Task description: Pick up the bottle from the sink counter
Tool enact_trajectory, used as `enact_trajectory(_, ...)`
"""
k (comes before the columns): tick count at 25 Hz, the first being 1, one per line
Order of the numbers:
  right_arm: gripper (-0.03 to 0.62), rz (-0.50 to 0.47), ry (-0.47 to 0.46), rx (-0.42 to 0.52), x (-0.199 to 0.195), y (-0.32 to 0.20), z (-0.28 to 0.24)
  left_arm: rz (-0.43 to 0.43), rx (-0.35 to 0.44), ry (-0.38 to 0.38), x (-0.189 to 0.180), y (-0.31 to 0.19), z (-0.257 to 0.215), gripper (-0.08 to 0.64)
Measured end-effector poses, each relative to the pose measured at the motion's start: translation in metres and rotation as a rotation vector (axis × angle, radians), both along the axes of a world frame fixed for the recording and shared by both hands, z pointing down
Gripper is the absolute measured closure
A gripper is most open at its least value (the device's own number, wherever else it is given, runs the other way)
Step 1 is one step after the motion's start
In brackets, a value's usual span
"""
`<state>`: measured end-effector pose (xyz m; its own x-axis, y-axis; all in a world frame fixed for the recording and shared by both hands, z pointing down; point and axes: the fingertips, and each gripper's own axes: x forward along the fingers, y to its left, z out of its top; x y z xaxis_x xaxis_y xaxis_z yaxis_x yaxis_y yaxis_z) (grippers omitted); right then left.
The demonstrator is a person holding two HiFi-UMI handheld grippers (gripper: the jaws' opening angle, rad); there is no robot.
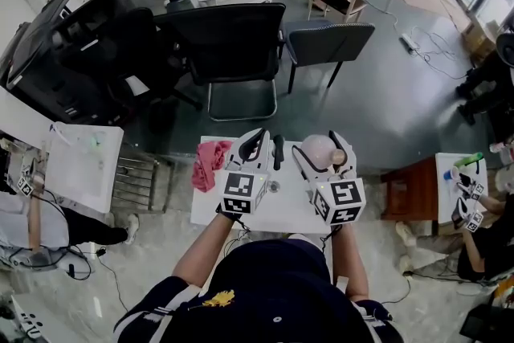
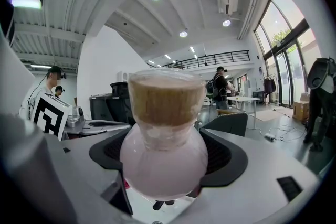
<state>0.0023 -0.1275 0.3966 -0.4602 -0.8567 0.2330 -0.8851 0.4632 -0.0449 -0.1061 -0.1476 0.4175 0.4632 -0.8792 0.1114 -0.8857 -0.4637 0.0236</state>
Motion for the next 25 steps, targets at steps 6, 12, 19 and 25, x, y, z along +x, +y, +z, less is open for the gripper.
enact_trajectory(6, 0.167, 0.002, -0.002, 0.003, 0.001, 0.002, -0.002, 0.004, 0.000, 0.011, 0.003, 0.003, -0.002, 0.541)
enact_trajectory(12, 0.167, 0.000, 0.001, 0.011, -0.001, 0.001, -0.005, 0.013, 0.011, 0.011, 0.004, 0.002, -0.008, 0.541)
enact_trajectory(19, 0.167, 0.003, 0.004, 0.015, -0.001, -0.001, -0.007, 0.018, 0.023, 0.015, 0.005, 0.002, -0.017, 0.541)
enact_trajectory(25, 0.167, 0.006, 0.009, 0.018, -0.002, -0.001, -0.009, 0.024, 0.017, 0.015, 0.005, 0.003, -0.017, 0.541)
